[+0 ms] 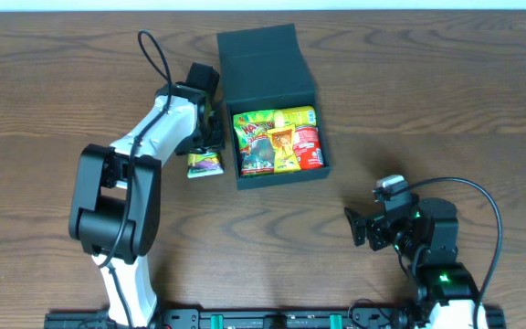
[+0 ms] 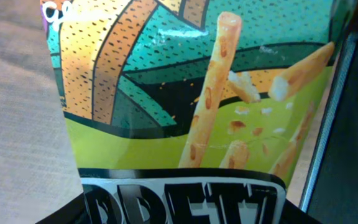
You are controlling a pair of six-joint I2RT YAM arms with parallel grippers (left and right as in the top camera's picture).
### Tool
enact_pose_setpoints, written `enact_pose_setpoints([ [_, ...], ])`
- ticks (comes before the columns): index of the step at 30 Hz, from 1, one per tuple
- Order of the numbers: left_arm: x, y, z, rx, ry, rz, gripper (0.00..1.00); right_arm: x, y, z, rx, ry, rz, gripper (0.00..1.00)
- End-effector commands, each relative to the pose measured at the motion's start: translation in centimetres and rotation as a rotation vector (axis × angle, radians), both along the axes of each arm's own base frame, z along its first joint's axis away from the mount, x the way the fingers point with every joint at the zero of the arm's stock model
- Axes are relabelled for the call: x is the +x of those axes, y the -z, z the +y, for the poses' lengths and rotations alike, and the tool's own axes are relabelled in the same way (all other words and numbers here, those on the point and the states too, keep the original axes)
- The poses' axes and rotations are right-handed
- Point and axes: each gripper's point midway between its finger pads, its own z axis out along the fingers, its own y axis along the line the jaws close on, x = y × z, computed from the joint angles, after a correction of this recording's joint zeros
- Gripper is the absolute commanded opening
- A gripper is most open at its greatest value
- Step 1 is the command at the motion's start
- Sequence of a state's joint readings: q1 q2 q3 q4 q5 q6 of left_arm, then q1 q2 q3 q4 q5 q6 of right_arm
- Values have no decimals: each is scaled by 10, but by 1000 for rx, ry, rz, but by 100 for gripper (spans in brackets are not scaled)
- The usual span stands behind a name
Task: Pack container
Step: 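Grasp the Pretz box with the left gripper and lift, then carry the Pretz box right and lower it into the box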
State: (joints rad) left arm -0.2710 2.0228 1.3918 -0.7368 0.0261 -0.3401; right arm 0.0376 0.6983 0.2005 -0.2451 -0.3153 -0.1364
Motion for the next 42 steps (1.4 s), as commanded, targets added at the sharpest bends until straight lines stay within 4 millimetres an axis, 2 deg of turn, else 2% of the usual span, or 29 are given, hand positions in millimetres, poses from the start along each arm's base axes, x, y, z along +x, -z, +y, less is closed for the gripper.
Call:
enact_pose_setpoints([
  [1, 4, -31, 1, -1, 2, -69, 60, 1, -1, -1, 0, -1, -7, 99],
  [8, -2, -86, -2, -13, 17, -176, 60, 1, -1, -1, 0, -1, -7, 99],
  [12, -7, -109, -20, -36, 54, -232, 59, 1, -1, -1, 0, -1, -7, 99],
  [16, -18, -122, -43, -41, 79, -264, 59, 1, -1, -1, 0, -1, -7, 99],
  [21, -33, -125, -76, -48, 118, -277, 60, 1, -1, -1, 0, -1, -7, 99],
  [30, -39, -132, -105, -58, -20, -352, 59, 1, -1, -1, 0, -1, -7, 99],
  [36, -35, -126, -109, -14, -31, -385, 59, 1, -1, -1, 0, -1, -7, 99],
  [42, -27, -105, -113, 12, -28, -371, 59, 1, -1, -1, 0, -1, -8, 99],
])
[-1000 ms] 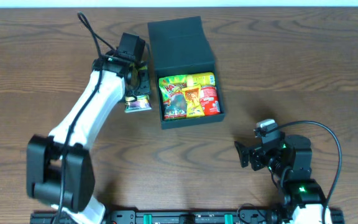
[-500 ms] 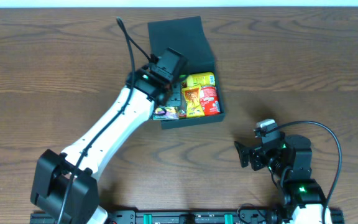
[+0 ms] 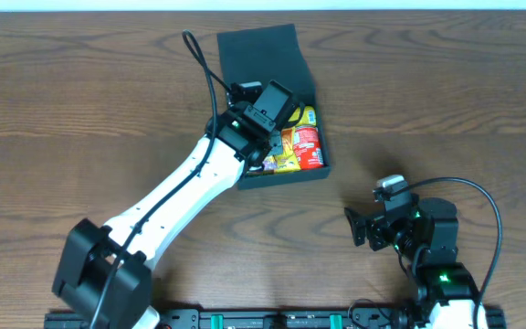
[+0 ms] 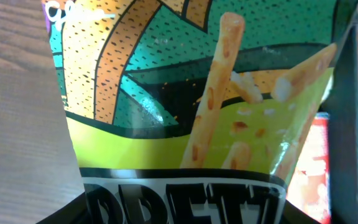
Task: Pack container
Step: 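Carry the Pretz box right and lower it into the box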
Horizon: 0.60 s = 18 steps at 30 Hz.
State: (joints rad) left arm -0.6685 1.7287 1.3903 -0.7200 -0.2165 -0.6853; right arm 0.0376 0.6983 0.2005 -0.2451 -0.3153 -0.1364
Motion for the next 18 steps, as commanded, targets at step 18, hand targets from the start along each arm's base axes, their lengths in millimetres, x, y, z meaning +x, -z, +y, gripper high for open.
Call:
enact_pose_setpoints([
  [18, 15, 61, 2, 111, -4, 60, 62, 1, -1, -1, 0, -1, -7, 99],
])
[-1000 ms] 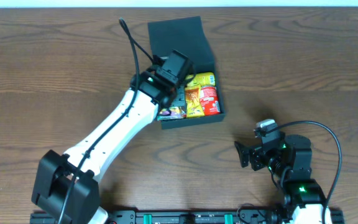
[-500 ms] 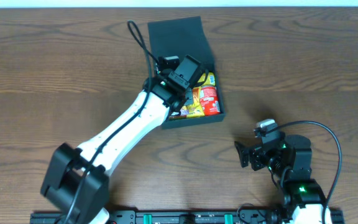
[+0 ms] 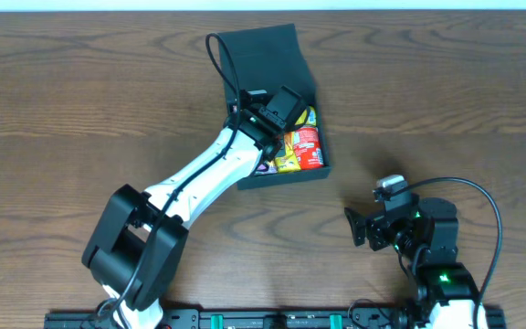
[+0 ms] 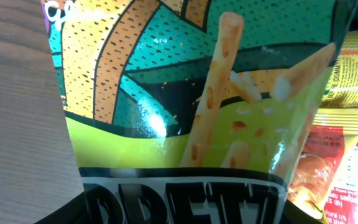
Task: Pack container
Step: 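Carry the Pretz box right and lower it into the box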
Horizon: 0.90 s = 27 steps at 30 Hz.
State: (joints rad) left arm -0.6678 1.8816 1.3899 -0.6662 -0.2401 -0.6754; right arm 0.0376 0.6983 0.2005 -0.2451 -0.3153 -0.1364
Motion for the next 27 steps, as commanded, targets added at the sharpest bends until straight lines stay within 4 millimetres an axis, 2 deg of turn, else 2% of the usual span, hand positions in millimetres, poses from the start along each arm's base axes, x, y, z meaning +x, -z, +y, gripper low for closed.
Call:
enact_pose_setpoints([
  [1, 5, 6, 4, 26, -2, -7, 64, 1, -1, -1, 0, -1, -7, 99],
  [2, 6, 6, 4, 24, -2, -9, 67, 1, -1, -1, 0, -1, -7, 99],
  [11, 9, 1, 6, 43, 3, -23, 69, 1, -1, -1, 0, -1, -8, 99],
  [13, 11, -5, 5, 46, 0, -30, 69, 1, -1, -1, 0, -1, -7, 99],
  [17, 17, -27, 3, 46, -3, -42, 64, 1, -1, -1, 0, -1, -7, 99],
  [20, 19, -36, 1, 42, -3, -47, 59, 1, -1, -1, 0, -1, -7, 99],
  [23, 18, -35, 1, 43, -3, -44, 50, 1, -1, -1, 0, -1, -7, 99],
  [26, 18, -35, 1, 43, -2, -43, 32, 1, -1, -1, 0, -1, -7, 99],
  [27, 18, -35, 1, 43, -2, -44, 22, 1, -1, -1, 0, -1, -7, 99],
])
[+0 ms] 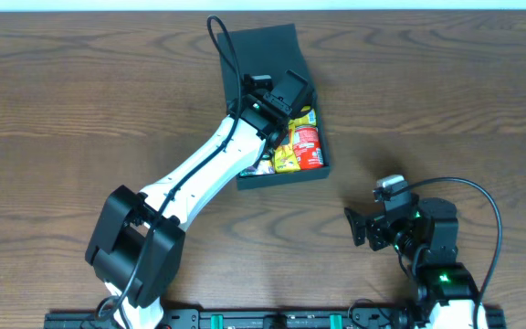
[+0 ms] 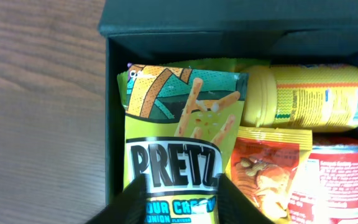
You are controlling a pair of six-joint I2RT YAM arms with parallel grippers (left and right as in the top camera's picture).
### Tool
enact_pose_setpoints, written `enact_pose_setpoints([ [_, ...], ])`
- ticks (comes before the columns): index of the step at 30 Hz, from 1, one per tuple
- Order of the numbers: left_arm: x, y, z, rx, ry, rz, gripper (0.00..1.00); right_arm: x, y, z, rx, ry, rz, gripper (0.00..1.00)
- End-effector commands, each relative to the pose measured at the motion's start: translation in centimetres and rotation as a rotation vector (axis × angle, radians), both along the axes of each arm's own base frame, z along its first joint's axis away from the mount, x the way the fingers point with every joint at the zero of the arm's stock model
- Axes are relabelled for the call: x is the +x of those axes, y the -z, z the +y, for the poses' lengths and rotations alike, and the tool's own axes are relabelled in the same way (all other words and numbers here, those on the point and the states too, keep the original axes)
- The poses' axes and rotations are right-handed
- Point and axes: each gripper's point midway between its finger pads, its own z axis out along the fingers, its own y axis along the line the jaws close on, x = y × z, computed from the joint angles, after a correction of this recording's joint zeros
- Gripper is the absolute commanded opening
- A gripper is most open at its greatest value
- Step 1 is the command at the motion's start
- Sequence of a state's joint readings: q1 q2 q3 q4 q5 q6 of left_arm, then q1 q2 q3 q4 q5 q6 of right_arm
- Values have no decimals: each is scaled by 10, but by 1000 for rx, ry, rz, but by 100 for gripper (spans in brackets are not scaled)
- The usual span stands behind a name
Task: Pack container
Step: 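Carry the Pretz box right and lower it into the box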
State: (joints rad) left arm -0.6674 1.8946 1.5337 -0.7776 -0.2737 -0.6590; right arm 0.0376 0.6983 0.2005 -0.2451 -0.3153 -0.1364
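The black box [image 2: 107, 112] holds the green and yellow Pretz bag [image 2: 173, 124], lying flat against its left wall. My left gripper [image 2: 178, 200] hovers over the bag's lower end, open, with one dark finger [image 2: 129, 202] on each side and no grip on it. Beside the bag lie a yellow bottle [image 2: 309, 99], an orange snack bag [image 2: 266, 168] and a red can [image 2: 334, 180]. In the overhead view the left arm covers most of the box [image 1: 281, 180]. My right gripper [image 1: 356, 228] rests low at the right, fingers apart, holding nothing.
The box's raised lid [image 1: 258, 55] stands behind the opening. Bare brown wooden table [image 1: 80, 100] lies on all sides. The right arm's base and cable [image 1: 482, 228] sit near the front right edge.
The Pretz bag, which filled the left wrist view while gripped, now lies in the box with the left fingers spread beside it. The right arm has not moved.
My left gripper first held the Pretz bag on the table left of the box. Then it held the bag at the box's left wall, then above the snacks inside. Now the bag lies in the box and the gripper is open above it.
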Motion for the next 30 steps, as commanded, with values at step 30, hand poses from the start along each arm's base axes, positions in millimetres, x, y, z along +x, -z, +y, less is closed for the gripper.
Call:
enact_pose_setpoints([
  [30, 4, 34, -8, 0, 14, 50, 6, 1, -1, -1, 0, -1, -7, 99],
])
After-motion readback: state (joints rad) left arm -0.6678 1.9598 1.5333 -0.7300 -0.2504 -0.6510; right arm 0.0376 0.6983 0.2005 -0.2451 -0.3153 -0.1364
